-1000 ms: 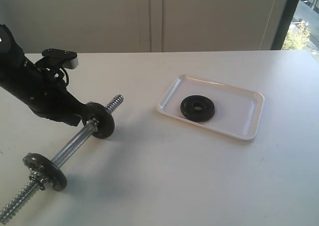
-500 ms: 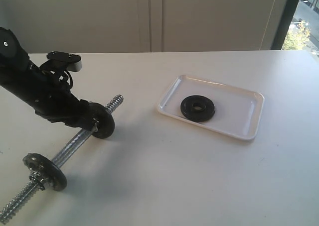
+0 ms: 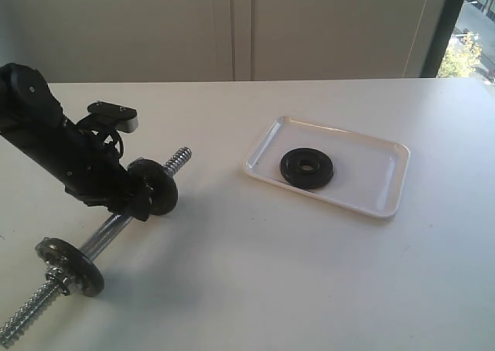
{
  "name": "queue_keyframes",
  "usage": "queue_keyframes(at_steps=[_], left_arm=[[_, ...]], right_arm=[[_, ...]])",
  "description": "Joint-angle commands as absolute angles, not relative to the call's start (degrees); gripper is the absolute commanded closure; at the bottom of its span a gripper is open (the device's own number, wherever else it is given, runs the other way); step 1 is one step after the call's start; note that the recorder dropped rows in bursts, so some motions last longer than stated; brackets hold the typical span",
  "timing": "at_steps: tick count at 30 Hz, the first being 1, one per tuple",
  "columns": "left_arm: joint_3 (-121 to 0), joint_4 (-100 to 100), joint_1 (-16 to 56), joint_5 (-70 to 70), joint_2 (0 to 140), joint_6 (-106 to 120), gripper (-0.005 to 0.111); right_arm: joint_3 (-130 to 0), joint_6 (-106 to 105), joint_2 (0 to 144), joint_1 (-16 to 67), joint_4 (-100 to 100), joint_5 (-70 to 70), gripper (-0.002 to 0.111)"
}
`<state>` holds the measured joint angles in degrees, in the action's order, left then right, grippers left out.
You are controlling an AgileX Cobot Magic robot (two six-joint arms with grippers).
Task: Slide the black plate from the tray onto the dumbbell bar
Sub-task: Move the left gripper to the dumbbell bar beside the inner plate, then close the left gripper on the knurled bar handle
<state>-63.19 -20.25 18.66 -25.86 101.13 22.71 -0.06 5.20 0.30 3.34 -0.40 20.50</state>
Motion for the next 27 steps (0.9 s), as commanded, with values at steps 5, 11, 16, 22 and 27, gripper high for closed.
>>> queue_keyframes(at_steps=[5, 11, 16, 22, 27], left_arm=[[-63.43, -23.68, 19.09, -25.0, 103.25, 27.47, 0.036], [-63.43, -24.37, 19.09, -24.4, 103.41, 28.53, 0.036], [-63.43, -24.37, 19.09, -23.88, 103.41, 28.53, 0.036], [-63.43, -24.37, 19.09, -23.57, 103.41, 28.53, 0.036], [-63.43, -24.37, 19.09, -23.58, 103.41, 29.56, 0.036]], right_arm=[[0.0, 4.83, 0.0, 2.88, -0.89, 20.09, 0.108], [0.0, 4.83, 0.0, 2.88, -0.89, 20.09, 0.108], [0.0, 4.83, 0.0, 2.88, -0.89, 20.09, 0.108], [0.0, 4.83, 0.0, 2.88, -0.89, 20.09, 0.108], [0.0, 4.83, 0.0, 2.88, -0.89, 20.09, 0.108]])
